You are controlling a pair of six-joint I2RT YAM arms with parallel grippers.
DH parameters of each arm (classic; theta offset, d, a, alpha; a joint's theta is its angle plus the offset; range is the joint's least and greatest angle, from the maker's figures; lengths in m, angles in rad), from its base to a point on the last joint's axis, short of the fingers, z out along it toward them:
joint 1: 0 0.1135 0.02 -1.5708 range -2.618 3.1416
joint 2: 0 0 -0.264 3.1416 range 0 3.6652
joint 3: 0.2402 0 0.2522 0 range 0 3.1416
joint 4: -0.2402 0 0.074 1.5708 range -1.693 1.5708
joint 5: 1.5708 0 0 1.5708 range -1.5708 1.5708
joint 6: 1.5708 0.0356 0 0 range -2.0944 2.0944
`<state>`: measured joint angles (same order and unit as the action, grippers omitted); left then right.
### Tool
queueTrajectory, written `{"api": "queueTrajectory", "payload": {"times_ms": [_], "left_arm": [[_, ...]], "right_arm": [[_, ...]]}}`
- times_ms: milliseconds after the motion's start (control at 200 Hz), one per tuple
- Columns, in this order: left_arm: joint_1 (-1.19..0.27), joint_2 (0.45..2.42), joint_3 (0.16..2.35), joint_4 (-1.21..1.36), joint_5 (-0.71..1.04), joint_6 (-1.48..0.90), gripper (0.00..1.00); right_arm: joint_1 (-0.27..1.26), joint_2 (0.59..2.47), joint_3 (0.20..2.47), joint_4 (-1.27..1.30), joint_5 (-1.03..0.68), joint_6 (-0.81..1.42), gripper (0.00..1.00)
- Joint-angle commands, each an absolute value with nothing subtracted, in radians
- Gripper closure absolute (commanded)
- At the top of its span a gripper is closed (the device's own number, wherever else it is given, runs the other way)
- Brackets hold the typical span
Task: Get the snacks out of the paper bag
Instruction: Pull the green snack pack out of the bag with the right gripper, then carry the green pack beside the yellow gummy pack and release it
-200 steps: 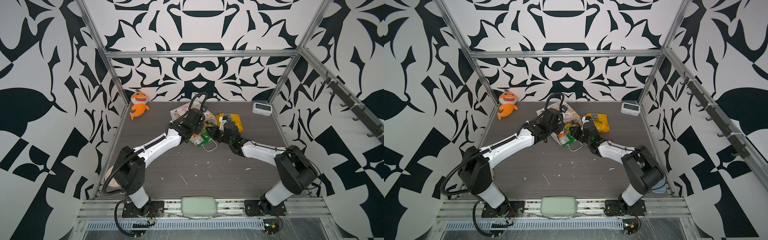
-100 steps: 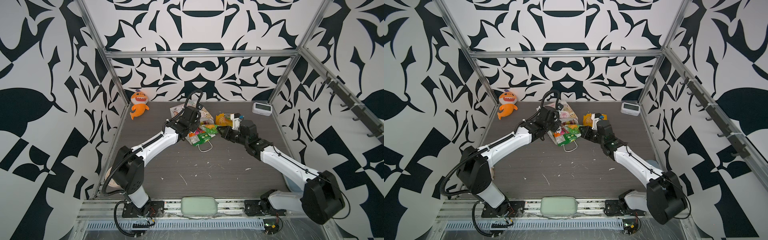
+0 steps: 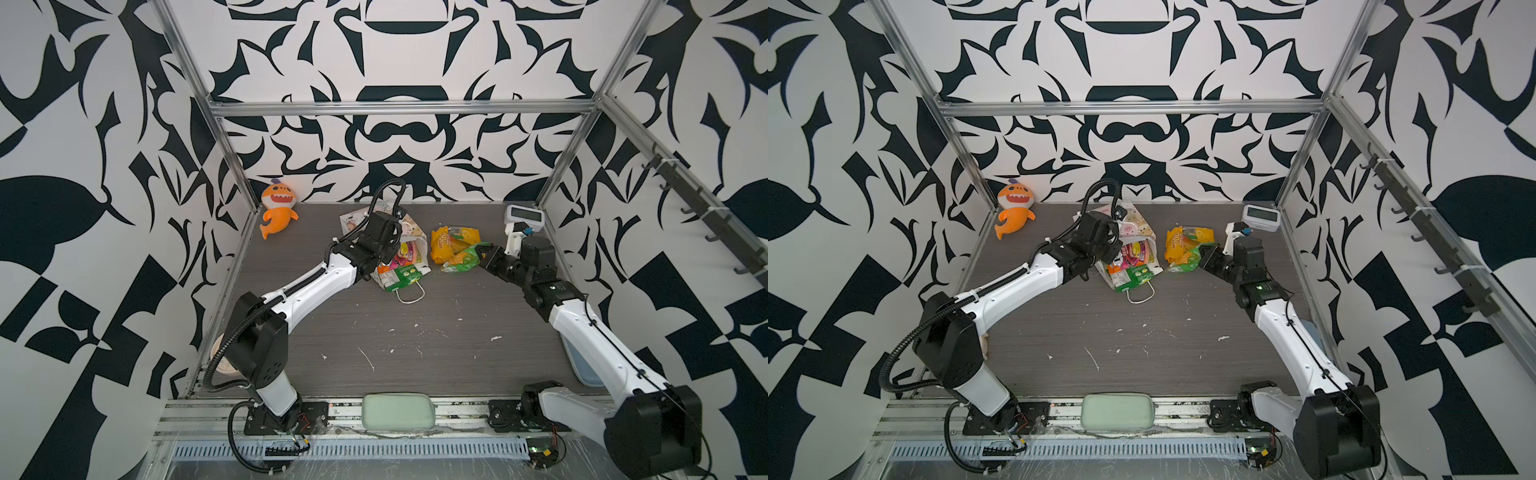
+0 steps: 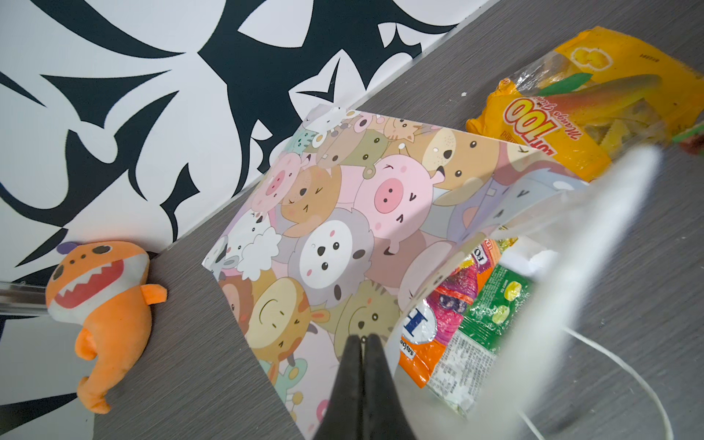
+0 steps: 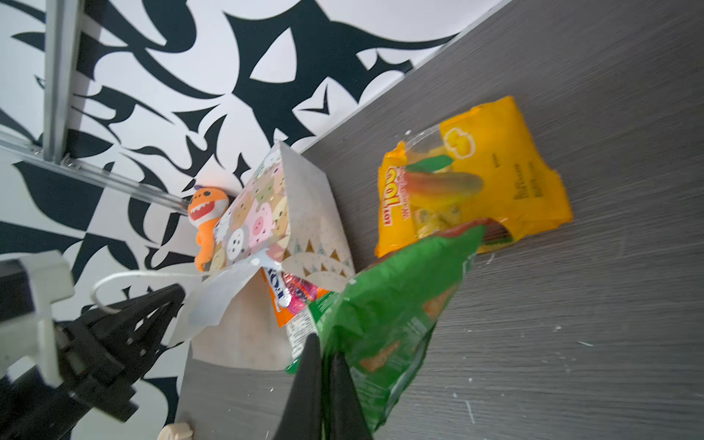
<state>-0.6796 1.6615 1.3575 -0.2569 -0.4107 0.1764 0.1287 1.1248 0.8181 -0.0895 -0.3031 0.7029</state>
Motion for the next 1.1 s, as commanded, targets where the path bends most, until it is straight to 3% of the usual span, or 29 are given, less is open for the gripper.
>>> {"api": "queueTrajectory", "payload": {"times_ms": [0, 440, 770, 1095], "left_arm": [[-0.672, 1.643, 1.376, -0.249, -0.4, 0.166, 1.0], [-0.721, 1.657, 1.336, -0.266, -0.355, 0.189, 1.0], [-0.732, 1.665, 1.324, -0.256, -0.318, 0.186, 1.0], [-0.733, 1.661, 1.318, -0.25, -0.327, 0.186, 1.0]], "right_arm": [[0.088, 1.155, 0.836, -0.127, -0.246, 0.672, 1.0], [0.02, 1.184, 0.594, -0.07, -0.087, 0.726, 1.0], [-0.079, 1.073, 0.48, -0.124, 0.028, 0.821, 1.0], [-0.127, 1.201, 0.541, -0.014, 0.043, 0.82, 1.0]]}}
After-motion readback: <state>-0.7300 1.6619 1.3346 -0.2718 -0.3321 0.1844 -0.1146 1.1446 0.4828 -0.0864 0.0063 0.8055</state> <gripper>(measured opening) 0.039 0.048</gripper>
